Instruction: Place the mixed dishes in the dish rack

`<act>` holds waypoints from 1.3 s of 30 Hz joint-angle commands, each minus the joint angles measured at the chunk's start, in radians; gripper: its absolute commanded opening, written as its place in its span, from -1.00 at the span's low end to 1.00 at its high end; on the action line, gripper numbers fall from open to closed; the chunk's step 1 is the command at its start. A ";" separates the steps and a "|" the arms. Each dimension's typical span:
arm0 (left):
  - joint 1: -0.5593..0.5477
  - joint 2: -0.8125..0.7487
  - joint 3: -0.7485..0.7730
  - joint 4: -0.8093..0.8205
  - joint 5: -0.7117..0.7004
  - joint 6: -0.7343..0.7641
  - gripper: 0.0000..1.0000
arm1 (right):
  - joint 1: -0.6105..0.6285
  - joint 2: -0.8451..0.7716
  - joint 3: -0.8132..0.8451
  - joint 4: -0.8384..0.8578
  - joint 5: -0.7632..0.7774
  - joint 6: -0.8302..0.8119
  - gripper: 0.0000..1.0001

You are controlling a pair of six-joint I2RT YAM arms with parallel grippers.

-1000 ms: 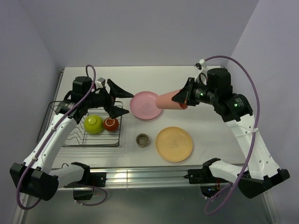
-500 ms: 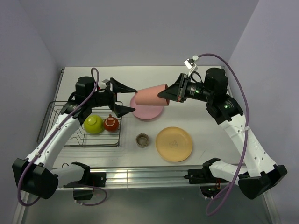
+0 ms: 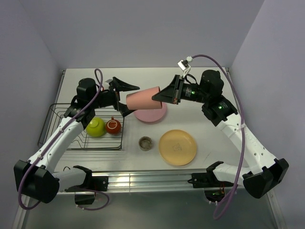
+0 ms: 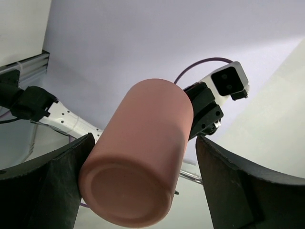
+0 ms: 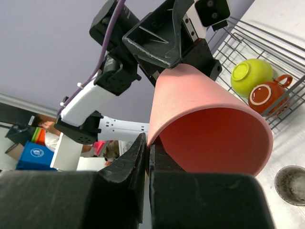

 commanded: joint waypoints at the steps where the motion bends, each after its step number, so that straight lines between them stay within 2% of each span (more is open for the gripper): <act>1: -0.004 -0.046 -0.029 0.150 0.028 -0.085 0.86 | 0.006 -0.004 -0.010 0.095 -0.017 0.019 -1.00; 9: -0.004 -0.073 -0.043 0.190 0.033 -0.111 0.81 | 0.006 0.009 -0.034 0.155 -0.033 0.056 -1.00; 12: -0.004 -0.077 -0.052 0.198 0.028 -0.112 0.57 | 0.006 0.012 -0.042 0.169 -0.044 0.067 -1.00; 13: -0.004 -0.080 -0.061 0.210 0.027 -0.115 0.19 | 0.006 0.012 -0.043 0.172 -0.044 0.070 -1.00; 14: -0.004 -0.085 -0.069 0.221 0.022 -0.123 -0.03 | 0.006 0.012 -0.045 0.173 -0.047 0.070 -1.00; 15: -0.002 -0.091 -0.076 0.230 0.016 -0.126 -0.65 | 0.006 0.012 -0.045 0.172 -0.047 0.071 -1.00; 16: 0.001 -0.096 -0.093 0.233 0.013 -0.126 -0.99 | 0.006 0.012 -0.044 0.169 -0.047 0.070 -1.00; 17: 0.005 -0.100 -0.096 0.198 0.010 -0.105 -1.00 | 0.006 0.015 -0.039 0.152 -0.044 0.064 -0.50; 18: 0.014 -0.108 -0.095 0.158 0.004 -0.074 -1.00 | 0.005 0.021 -0.010 0.052 -0.001 0.021 -0.02; 19: 0.051 -0.114 -0.063 0.100 -0.007 -0.018 -1.00 | 0.000 0.024 0.013 -0.018 0.036 -0.011 0.39; 20: 0.082 -0.112 -0.023 -0.156 -0.013 0.159 -1.00 | -0.011 0.028 0.066 -0.093 0.073 -0.048 0.99; 21: 0.117 -0.105 0.024 -0.316 -0.028 0.269 -1.00 | -0.018 0.038 0.096 -0.247 0.114 -0.132 0.99; 22: 0.195 -0.077 0.136 -0.467 -0.092 0.388 -1.00 | -0.027 0.039 0.117 -0.312 0.212 -0.163 0.99; 23: 0.229 -0.060 0.196 -0.738 -0.139 0.600 -1.00 | -0.056 0.029 0.137 -0.403 0.249 -0.205 0.99; 25: 0.296 -0.008 0.360 -0.952 -0.258 0.771 -1.00 | -0.095 0.015 0.138 -0.465 0.320 -0.235 0.99; 26: 0.301 0.006 0.408 -1.030 -0.408 0.878 -1.00 | -0.113 0.001 0.134 -0.494 0.334 -0.248 0.99; 27: 0.301 0.021 0.446 -1.137 -0.487 0.912 -1.00 | -0.150 -0.004 0.133 -0.537 0.340 -0.275 0.99; 29: 0.301 0.021 0.517 -1.215 -0.682 0.983 -1.00 | -0.167 -0.011 0.137 -0.590 0.377 -0.317 0.99; 31: 0.301 0.007 0.519 -1.279 -0.772 1.011 -1.00 | -0.173 -0.008 0.148 -0.624 0.400 -0.346 0.99; 38: 0.301 -0.099 0.330 -1.290 -0.848 1.046 -1.00 | -0.172 0.042 0.164 -0.722 0.394 -0.398 0.99; 39: 0.301 -0.115 0.303 -1.289 -0.904 1.049 -1.00 | -0.172 0.047 0.156 -0.726 0.388 -0.403 0.99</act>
